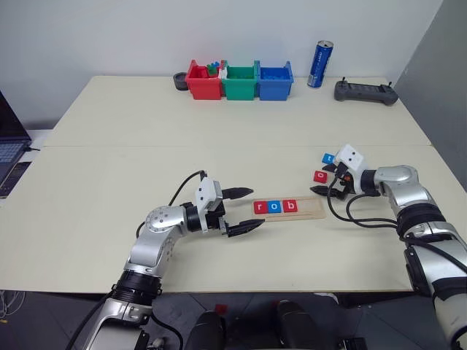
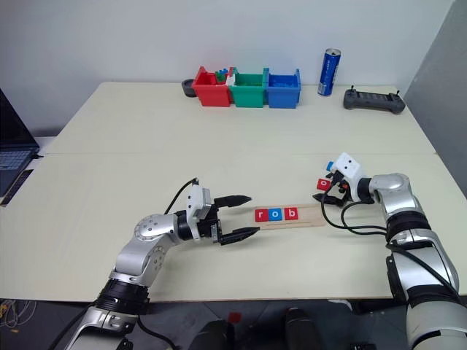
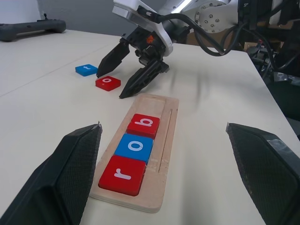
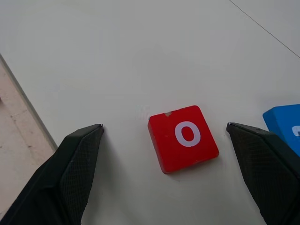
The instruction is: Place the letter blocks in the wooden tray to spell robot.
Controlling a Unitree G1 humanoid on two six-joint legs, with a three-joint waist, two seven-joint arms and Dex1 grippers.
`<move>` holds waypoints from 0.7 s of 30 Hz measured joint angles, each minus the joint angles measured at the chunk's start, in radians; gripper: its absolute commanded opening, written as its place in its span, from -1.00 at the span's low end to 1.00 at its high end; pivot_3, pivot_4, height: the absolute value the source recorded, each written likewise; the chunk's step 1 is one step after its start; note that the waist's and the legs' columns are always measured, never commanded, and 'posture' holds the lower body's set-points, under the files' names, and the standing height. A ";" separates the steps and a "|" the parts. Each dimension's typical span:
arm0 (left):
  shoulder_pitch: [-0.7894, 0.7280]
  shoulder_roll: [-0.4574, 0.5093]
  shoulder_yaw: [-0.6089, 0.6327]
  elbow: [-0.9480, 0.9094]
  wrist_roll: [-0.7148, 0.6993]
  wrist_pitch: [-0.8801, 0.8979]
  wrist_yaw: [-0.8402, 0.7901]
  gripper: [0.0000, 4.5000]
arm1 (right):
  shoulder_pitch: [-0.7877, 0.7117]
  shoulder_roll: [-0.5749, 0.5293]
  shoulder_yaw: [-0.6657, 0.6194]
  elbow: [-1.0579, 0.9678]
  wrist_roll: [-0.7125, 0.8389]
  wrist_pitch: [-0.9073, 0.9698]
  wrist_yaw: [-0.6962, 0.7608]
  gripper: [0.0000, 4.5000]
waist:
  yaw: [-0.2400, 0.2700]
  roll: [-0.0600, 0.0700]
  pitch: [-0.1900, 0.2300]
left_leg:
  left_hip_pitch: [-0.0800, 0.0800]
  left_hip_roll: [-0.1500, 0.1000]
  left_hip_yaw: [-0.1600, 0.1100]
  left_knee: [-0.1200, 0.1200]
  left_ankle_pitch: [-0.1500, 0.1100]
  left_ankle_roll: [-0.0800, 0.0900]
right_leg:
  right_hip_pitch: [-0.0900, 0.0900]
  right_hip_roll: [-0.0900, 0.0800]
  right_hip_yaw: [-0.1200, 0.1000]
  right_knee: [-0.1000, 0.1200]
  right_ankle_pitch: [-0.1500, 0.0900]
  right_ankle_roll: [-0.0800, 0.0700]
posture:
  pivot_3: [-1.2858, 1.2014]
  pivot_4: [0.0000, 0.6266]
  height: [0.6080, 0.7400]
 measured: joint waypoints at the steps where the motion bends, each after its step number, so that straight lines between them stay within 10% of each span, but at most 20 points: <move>1: 0.000 0.000 0.000 0.000 0.000 0.001 0.001 1.00 | -0.004 0.002 -0.002 0.010 0.000 -0.001 -0.002 0.99 | 0.000 0.000 0.000 | 0.000 0.000 0.000 0.000 0.000 0.000 | 0.000 0.000 0.000 0.000 0.000 0.000 | 0.03 -0.52 1.00; 11: -0.002 -0.002 -0.001 0.000 0.000 0.004 0.005 1.00 | -0.016 0.010 -0.008 0.044 -0.001 -0.009 -0.004 -0.33 | -0.001 0.000 0.000 | 0.000 0.000 0.000 0.000 0.000 0.000 | 0.000 0.000 0.000 0.000 0.000 0.000 | 0.03 -0.52 1.00; 21: -0.001 -0.006 -0.009 -0.022 -0.001 0.019 0.011 1.00 | 0.023 -0.048 -0.049 -0.017 0.011 0.052 -0.012 -0.35 | 0.004 0.000 0.000 | 0.000 0.000 0.000 0.000 0.000 0.000 | 0.000 0.000 0.000 0.000 0.000 0.000 | 0.03 -0.52 1.00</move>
